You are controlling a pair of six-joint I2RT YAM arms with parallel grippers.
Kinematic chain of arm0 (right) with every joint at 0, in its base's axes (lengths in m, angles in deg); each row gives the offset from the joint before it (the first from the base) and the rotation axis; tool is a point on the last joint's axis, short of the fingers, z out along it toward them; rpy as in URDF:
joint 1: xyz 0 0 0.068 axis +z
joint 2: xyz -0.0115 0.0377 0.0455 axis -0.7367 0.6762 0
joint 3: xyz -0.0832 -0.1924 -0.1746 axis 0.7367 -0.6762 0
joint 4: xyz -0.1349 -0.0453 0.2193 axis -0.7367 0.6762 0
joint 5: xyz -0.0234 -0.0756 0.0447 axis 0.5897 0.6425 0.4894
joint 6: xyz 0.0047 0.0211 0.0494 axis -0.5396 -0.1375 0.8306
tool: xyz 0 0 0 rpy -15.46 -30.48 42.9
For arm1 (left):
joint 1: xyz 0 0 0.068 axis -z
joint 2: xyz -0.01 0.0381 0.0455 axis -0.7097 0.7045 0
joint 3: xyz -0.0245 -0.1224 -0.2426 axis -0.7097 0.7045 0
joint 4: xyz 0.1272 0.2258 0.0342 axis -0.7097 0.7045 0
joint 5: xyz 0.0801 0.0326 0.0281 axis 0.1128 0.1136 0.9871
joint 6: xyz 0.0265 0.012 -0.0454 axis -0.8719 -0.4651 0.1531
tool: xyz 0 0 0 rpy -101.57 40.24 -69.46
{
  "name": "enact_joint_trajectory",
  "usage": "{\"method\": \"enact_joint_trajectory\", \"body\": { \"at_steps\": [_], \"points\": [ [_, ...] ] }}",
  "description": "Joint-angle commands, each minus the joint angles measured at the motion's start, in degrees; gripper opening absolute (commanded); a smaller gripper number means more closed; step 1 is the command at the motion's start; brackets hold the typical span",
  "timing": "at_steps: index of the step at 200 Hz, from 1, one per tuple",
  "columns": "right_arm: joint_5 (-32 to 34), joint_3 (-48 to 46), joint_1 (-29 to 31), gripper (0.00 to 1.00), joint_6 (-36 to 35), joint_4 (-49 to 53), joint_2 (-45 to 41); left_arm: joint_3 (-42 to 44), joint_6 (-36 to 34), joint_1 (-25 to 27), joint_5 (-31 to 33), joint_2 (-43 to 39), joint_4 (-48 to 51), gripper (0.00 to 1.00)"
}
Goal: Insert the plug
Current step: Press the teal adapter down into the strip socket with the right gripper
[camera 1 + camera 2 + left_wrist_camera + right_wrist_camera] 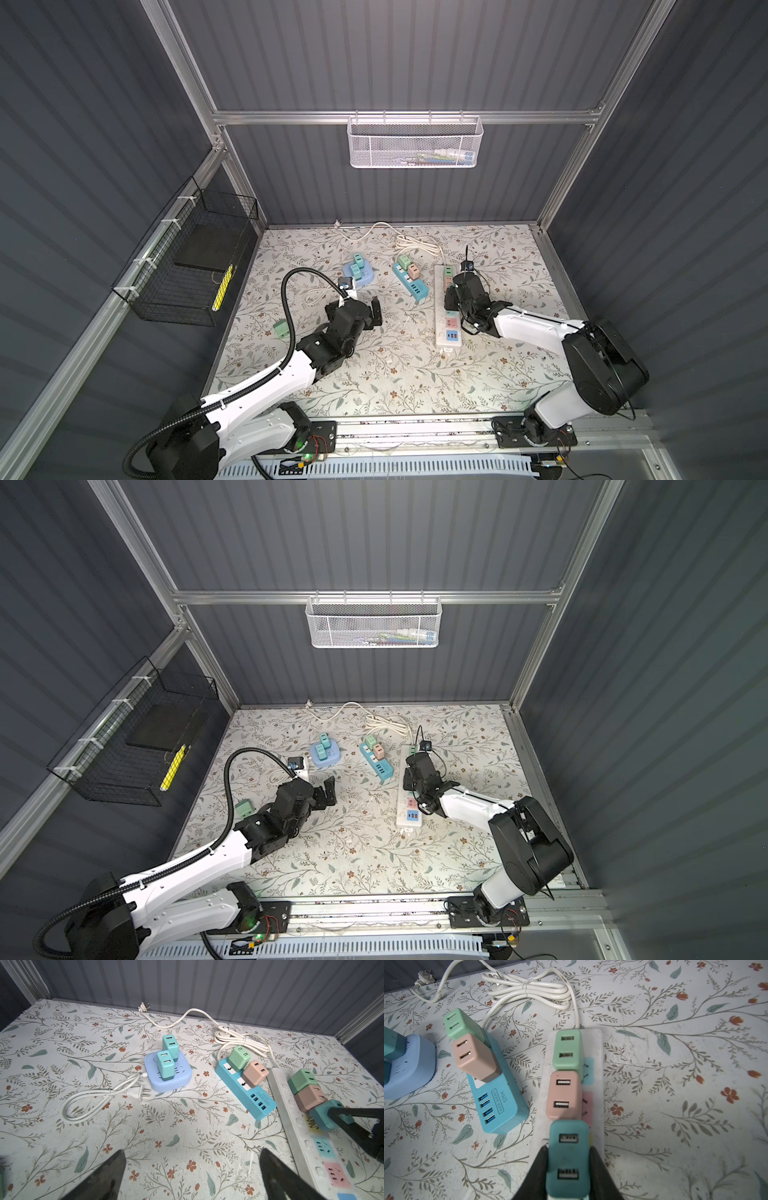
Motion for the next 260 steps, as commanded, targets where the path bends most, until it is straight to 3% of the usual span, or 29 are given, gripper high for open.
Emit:
{"method": "enact_joint_trajectory", "body": {
  "at_steps": [1, 102, 184, 242, 260],
  "points": [
    [0.28, -0.08, 0.48, 0.15, 0.94, 1.11, 1.37, 0.05, -0.24, -0.36, 0.13, -0.14, -0.54, 1.0],
    [7.91, 5.21, 2.85, 0.15, 3.27, 10.86, 6.6, 0.51, -0.12, -0.74, -0.18, -0.66, -0.74, 1.0],
    [6.28, 3.81, 3.73, 0.18, 3.64, 15.71, 10.17, 2.19, 1.52, -0.87, -0.83, -2.09, -0.92, 1.0],
    [3.42, 7.32, 3.34, 0.27, 1.43, 18.78, 6.62, 2.13, 1.53, -0.88, -0.68, -2.62, -0.42, 1.0],
    [2.77, 9.59, 2.79, 0.43, 0.61, 19.88, 4.03, 1.51, 1.37, -0.81, -0.54, -2.6, 0.2, 1.0]
  ]
}}
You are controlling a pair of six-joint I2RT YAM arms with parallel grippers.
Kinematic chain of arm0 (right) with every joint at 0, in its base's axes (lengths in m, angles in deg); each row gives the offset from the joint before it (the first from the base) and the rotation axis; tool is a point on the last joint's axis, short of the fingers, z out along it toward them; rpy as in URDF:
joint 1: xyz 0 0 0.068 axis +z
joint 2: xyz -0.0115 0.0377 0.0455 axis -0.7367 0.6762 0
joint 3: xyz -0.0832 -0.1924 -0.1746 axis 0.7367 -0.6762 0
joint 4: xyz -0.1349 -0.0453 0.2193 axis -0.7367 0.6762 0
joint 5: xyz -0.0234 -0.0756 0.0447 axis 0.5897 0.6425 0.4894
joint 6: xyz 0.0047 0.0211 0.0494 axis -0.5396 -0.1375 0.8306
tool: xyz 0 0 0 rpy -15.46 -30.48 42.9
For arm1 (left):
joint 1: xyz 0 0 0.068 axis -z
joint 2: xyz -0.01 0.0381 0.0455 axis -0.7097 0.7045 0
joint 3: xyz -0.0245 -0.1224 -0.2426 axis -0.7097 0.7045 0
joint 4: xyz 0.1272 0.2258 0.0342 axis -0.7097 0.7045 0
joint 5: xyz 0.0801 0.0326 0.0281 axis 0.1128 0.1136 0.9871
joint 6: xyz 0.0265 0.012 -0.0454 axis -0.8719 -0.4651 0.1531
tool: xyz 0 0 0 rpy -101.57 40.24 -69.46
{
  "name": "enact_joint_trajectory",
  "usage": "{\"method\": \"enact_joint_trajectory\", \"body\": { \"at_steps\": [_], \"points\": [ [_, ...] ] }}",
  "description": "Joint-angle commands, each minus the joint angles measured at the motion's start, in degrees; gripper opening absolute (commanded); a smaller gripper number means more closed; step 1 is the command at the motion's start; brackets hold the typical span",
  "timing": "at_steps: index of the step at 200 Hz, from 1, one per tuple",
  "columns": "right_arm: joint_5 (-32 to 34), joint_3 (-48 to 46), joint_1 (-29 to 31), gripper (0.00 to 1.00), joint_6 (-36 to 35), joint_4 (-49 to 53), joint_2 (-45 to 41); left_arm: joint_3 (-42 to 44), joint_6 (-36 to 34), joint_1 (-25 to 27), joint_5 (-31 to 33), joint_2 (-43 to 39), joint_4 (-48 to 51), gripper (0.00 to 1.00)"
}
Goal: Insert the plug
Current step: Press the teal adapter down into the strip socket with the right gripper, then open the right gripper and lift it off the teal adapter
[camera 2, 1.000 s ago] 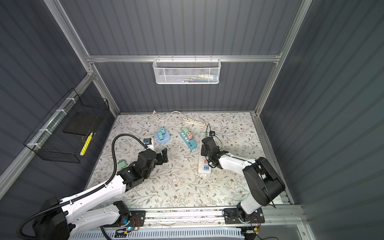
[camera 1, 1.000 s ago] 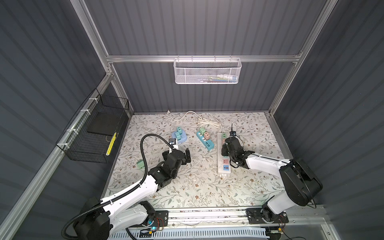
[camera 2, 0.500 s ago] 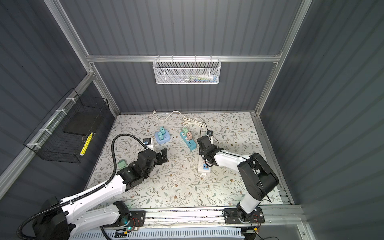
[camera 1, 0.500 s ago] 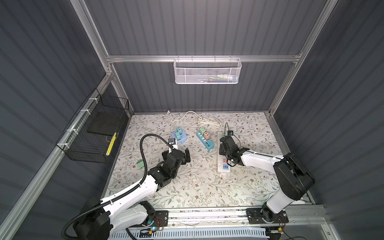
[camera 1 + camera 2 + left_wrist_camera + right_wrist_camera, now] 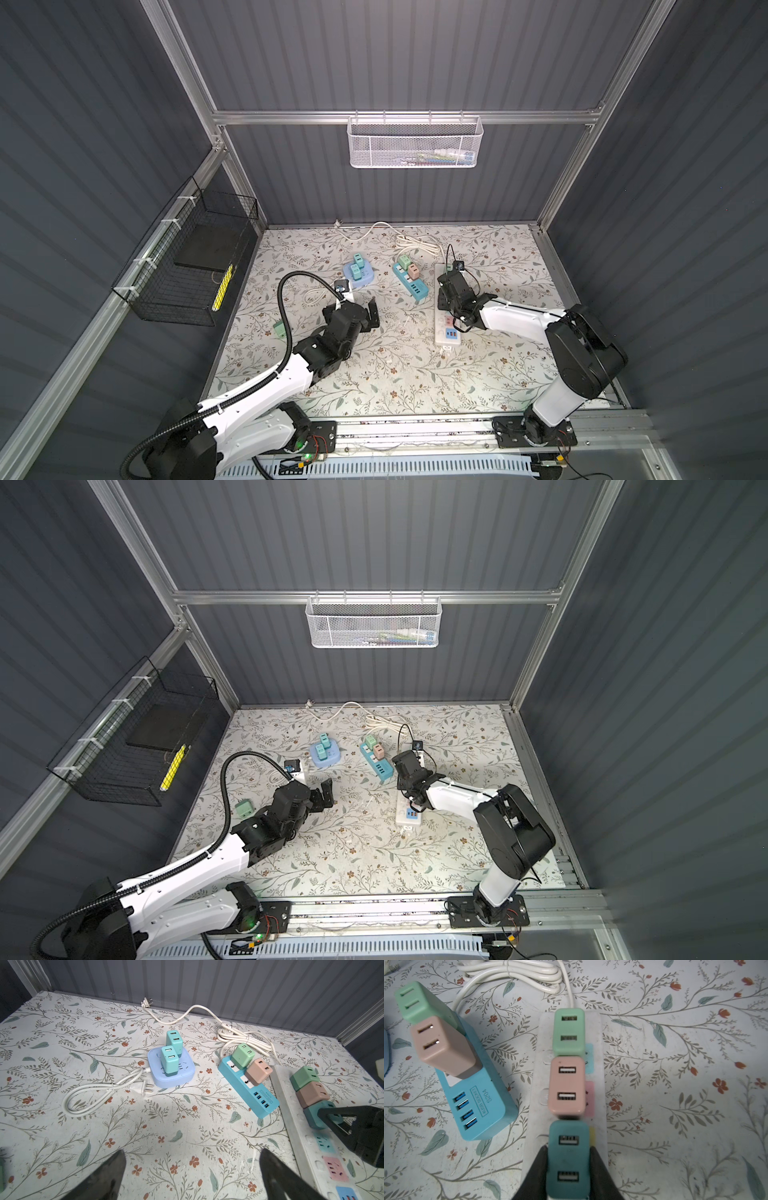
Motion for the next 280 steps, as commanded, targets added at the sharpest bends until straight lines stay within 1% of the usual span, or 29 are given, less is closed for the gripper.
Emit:
{"method": "enact_joint_trajectory", "body": {
  "at_steps": [1, 11, 25, 43, 64, 85, 104, 125, 205, 235, 264, 280],
  "points": [
    [-3.12, 1.84, -0.41, 0.45, -1.68, 9.21, -2.35, -0.6, 0.26, -0.32, 0.19, -0.79, 0.35, 1.0],
    [-3.37, 3.39, -0.91, 0.54, -2.29, 10.42, -3.48, -0.86, 0.09, -0.39, 0.3, -0.89, 0.4, 1.0],
    [-4.51, 5.12, -1.46, 0.6, -3.38, 11.06, -5.36, -1.21, -0.18, -0.34, 0.53, -0.92, 0.73, 1.0],
    [-6.27, 7.07, -2.19, 0.66, -4.57, 12.02, -7.47, -1.83, -0.49, -0.35, 0.72, -1.14, 1.39, 1.0],
    [-7.03, 8.68, -3.25, 0.68, -5.48, 13.51, -8.94, -2.04, -0.67, -0.41, 1.11, -1.05, 1.56, 1.0],
    [-9.52, 9.1, -5.84, 0.68, -5.87, 13.33, -9.57, -2.55, -0.45, -0.41, 1.27, -0.59, 2.13, 1.0],
    [-10.31, 9.58, -7.29, 0.67, -6.52, 13.8, -8.87, -2.97, -0.19, -0.5, 1.27, 0.12, 2.21, 1.0],
    [-11.37, 9.24, -7.92, 0.67, -7.17, 13.6, -7.34, -3.45, 0.0, -0.5, 1.25, 0.76, 2.51, 1.0],
    [-12.01, 1.44, -8.78, 0.64, -3.86, 8.47, -1.81, -4.34, 0.33, -0.59, 1.0, 2.46, 2.69, 1.0],
    [-12.92, 0.22, -8.77, 0.63, -3.42, 7.45, -3.15, -4.57, 0.09, -0.72, 0.97, 2.59, 2.69, 1.0],
    [-12.88, 2.25, -8.77, 0.64, -4.12, 9.35, -5.39, -4.95, -0.1, -0.81, 1.17, 2.59, 3.13, 1.0],
    [-13.22, 3.59, -8.77, 0.65, -4.81, 10.02, -7.57, -5.52, 0.62, -0.89, 2.4, 2.26, 4.36, 1.0]
  ]
}}
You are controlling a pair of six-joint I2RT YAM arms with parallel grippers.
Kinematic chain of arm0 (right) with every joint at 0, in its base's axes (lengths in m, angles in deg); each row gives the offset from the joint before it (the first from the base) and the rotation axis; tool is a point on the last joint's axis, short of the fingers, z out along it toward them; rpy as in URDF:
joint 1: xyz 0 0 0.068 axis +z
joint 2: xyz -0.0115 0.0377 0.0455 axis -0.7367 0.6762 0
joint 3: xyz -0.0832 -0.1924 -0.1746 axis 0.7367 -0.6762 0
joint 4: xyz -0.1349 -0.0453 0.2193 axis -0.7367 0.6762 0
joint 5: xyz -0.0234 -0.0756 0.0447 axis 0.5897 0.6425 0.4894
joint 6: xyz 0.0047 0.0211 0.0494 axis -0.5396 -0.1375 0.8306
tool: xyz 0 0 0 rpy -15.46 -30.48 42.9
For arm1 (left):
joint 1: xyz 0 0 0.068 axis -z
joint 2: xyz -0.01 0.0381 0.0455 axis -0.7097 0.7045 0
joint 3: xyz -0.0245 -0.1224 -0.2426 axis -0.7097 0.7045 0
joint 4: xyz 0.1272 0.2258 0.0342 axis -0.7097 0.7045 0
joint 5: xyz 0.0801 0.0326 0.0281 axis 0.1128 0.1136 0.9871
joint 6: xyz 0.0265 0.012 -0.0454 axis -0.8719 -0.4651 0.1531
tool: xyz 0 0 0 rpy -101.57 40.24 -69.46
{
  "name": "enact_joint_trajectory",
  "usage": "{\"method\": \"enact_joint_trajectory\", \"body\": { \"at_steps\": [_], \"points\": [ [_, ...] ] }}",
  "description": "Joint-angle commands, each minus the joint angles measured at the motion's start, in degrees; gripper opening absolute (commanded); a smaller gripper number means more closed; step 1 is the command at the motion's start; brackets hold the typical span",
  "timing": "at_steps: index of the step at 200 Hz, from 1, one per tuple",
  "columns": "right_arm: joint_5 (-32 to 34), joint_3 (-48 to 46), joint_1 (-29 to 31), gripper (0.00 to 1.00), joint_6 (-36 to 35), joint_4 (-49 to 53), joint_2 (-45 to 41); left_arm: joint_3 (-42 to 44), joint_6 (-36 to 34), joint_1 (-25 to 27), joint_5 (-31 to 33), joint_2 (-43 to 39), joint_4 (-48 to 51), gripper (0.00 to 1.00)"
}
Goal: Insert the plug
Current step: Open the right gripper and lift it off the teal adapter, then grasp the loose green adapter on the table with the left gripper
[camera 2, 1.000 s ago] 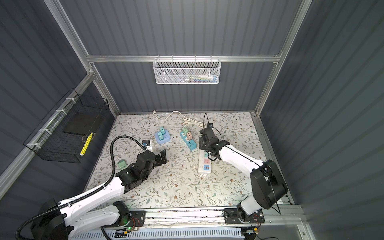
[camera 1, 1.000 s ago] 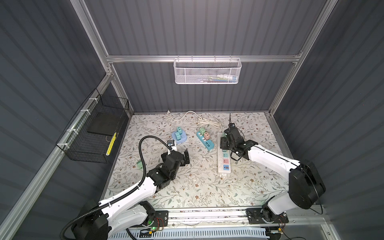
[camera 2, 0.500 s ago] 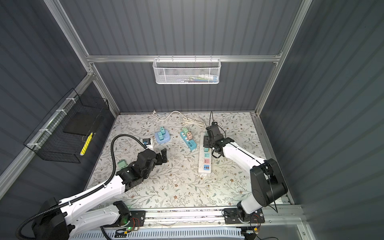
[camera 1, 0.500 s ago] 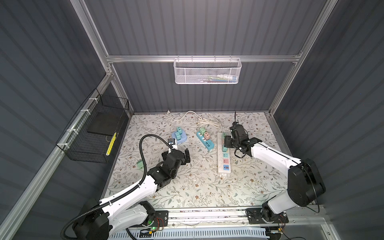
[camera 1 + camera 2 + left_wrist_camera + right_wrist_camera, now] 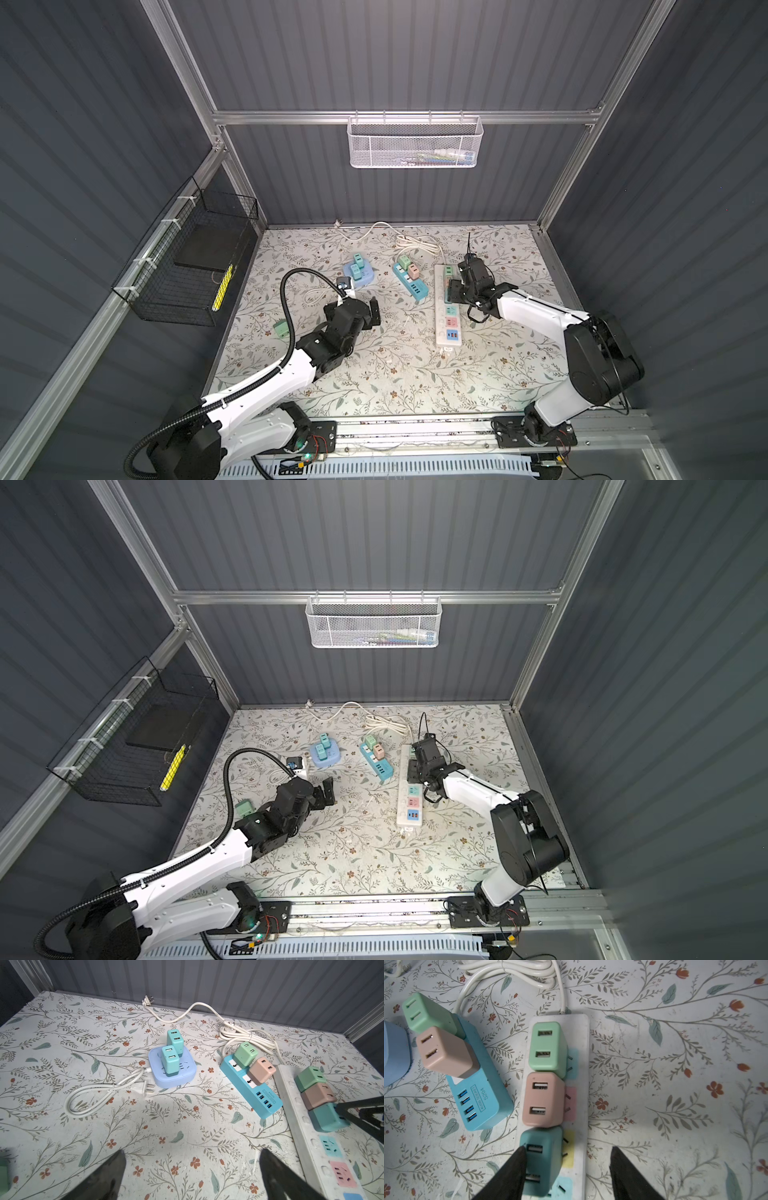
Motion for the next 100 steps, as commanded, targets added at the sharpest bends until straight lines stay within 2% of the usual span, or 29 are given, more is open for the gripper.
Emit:
{"method": "enact_joint_trajectory", "body": {
  "at_steps": [1, 25, 54, 77, 100],
  "points": [
    [-0.48, 1.65, -0.07, 0.65, -0.97, 3.32, -3.26, -2.84, 0.76, -0.54, 2.36, 0.06, 2.15, 1.0],
    [-1.51, 3.41, -0.15, 0.68, -1.59, 4.11, -5.94, -3.57, 8.33, -3.52, 7.11, -1.13, 9.04, 1.0],
    [-3.35, 3.07, -0.01, 0.74, -1.53, 3.53, -8.88, -4.03, 18.69, -15.06, 7.41, -3.37, 21.12, 1.0],
    [-4.96, 2.1, -0.01, 0.78, -1.86, 2.67, -10.79, -3.07, 22.9, -28.09, -0.21, -2.48, 24.48, 1.0],
    [-5.7, 1.2, 0.01, 0.81, -2.22, 2.25, -12.29, -3.48, 23.39, -37.78, -6.59, 2.52, 24.41, 1.0]
  ]
}}
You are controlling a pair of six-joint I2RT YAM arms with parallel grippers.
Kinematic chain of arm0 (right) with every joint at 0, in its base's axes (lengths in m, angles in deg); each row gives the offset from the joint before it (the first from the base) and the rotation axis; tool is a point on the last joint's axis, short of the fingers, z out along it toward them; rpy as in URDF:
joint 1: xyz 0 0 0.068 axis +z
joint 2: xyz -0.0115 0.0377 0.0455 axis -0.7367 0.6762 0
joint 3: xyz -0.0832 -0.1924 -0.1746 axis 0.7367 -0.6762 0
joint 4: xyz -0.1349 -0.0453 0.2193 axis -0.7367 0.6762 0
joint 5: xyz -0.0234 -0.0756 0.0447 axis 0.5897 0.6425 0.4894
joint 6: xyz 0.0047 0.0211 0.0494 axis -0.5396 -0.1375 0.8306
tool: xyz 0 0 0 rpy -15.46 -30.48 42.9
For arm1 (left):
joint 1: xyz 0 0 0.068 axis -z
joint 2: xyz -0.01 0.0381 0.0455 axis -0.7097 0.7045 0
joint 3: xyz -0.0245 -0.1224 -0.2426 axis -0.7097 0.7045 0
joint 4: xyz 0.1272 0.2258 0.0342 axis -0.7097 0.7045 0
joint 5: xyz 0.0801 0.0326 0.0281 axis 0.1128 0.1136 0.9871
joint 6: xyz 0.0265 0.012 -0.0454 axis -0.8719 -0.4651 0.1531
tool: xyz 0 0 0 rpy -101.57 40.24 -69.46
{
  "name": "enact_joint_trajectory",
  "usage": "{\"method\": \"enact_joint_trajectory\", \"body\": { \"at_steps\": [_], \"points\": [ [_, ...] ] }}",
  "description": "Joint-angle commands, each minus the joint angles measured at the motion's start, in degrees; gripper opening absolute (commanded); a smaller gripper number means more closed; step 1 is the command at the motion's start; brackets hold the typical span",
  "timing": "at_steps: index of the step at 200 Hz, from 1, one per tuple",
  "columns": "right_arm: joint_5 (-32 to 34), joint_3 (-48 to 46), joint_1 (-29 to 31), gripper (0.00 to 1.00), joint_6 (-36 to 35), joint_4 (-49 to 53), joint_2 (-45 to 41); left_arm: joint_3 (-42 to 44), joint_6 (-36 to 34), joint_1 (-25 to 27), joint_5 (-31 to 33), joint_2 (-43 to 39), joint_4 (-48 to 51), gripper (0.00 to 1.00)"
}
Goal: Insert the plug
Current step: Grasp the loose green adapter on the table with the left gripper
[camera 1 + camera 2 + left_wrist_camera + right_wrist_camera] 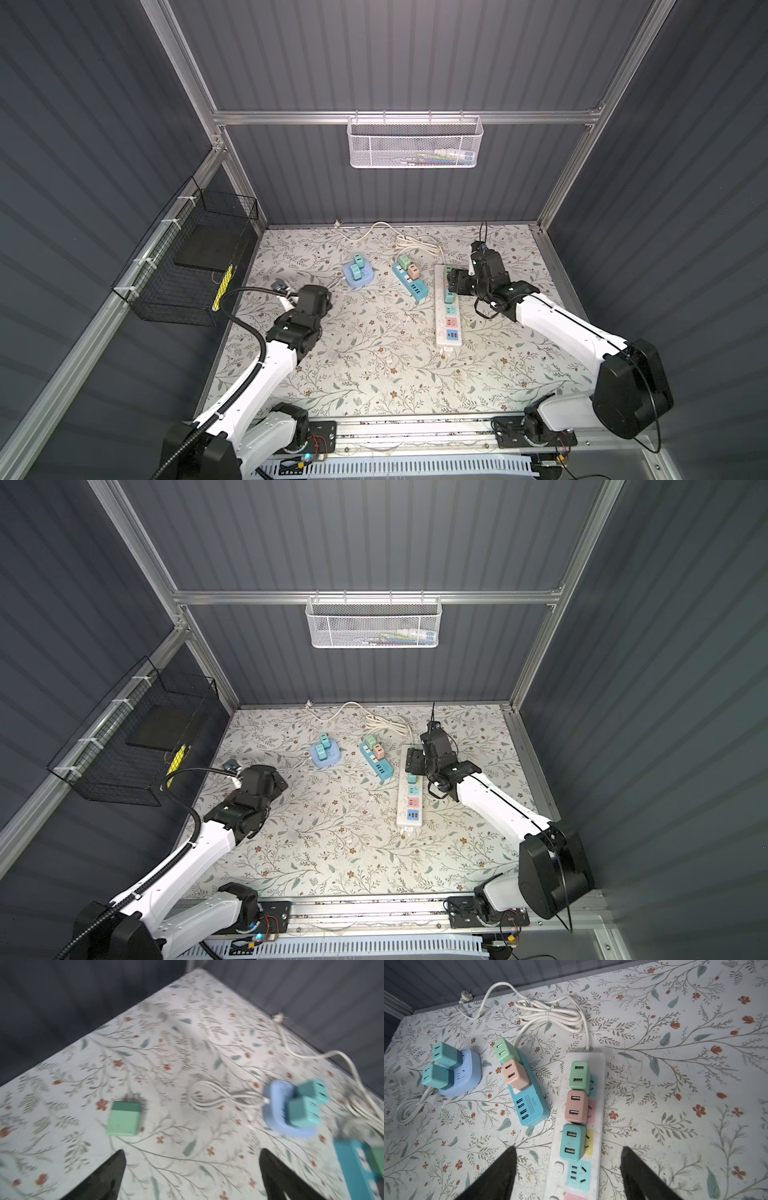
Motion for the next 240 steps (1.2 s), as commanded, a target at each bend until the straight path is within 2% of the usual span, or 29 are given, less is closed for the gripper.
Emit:
{"method": "enact_joint_trajectory", "body": {
  "at_steps": [1, 20, 27, 51, 95, 128, 193, 240],
  "points": [
    [-1.69, -1.02, 0.01, 0.81, -0.74, -0.15, -1.63, -1.0, 4.31, -7.23, -7.78, 4.25, 4.66, 1.0],
    [-2.11, -2.37, -0.04, 0.83, -0.82, -1.24, -2.96, -1.47, 2.74, -13.18, -13.06, 9.59, 1.56, 0.99],
    [-2.21, -2.92, 0.01, 0.83, -0.62, -1.64, -3.32, -1.79, 0.89, -14.83, -15.71, 11.98, -0.27, 0.94],
    [-2.86, -3.57, 0.01, 0.84, -0.27, -1.23, -4.07, -5.25, -0.47, -17.73, -16.72, 19.18, 1.26, 0.89],
    [-3.21, -6.38, 0.01, 0.84, 0.96, -2.61, -5.78, -7.24, -5.25, -18.94, -13.89, 25.44, 0.92, 0.89],
    [-4.15, -6.75, -0.03, 0.84, 1.28, -3.06, -5.36, -7.79, -5.4, -21.01, -13.37, 27.9, 0.02, 0.86],
    [-4.22, -7.49, 0.01, 0.83, 1.67, -3.06, -6.84, -8.68, -7.63, -22.17, -15.08, 33.05, -3.0, 0.67],
    [-3.65, -8.06, 0.01, 0.82, 1.24, -2.7, -8.84, -7.56, -9.49, -22.11, -17.46, 30.16, -3.46, 0.5]
  ]
}}
